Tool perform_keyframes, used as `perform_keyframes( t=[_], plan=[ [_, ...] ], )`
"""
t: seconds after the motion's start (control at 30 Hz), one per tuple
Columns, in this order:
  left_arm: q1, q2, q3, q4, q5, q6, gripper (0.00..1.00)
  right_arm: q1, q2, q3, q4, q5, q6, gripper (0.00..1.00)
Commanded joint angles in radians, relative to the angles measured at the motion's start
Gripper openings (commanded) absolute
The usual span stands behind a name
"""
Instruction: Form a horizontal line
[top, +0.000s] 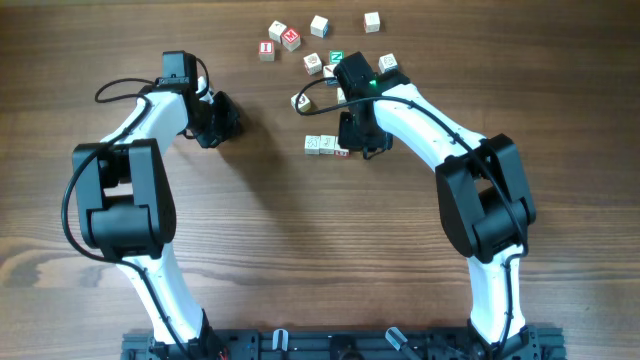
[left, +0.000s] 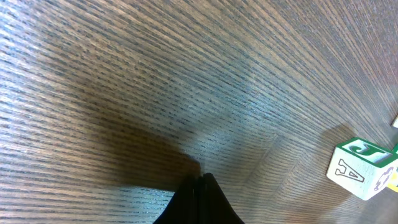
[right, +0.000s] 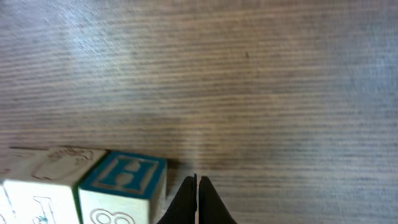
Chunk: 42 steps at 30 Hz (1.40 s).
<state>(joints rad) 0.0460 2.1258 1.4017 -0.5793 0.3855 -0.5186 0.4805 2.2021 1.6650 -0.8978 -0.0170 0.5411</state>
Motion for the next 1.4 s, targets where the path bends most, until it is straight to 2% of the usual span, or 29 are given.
perform_keyframes(
  t=[0.0, 1.37],
  plan=[
    [0.002, 0.067, -0.047, -0.009, -0.129, -0.013, 0.04, -0.004, -0.029, 0.015, 0.016, 0.025, -0.026, 0.05],
    [0.002, 0.067, -0.047, -0.008, -0.129, -0.013, 0.04, -0.004, -0.029, 0.015, 0.077, -0.054, -0.100, 0.05]
  ],
)
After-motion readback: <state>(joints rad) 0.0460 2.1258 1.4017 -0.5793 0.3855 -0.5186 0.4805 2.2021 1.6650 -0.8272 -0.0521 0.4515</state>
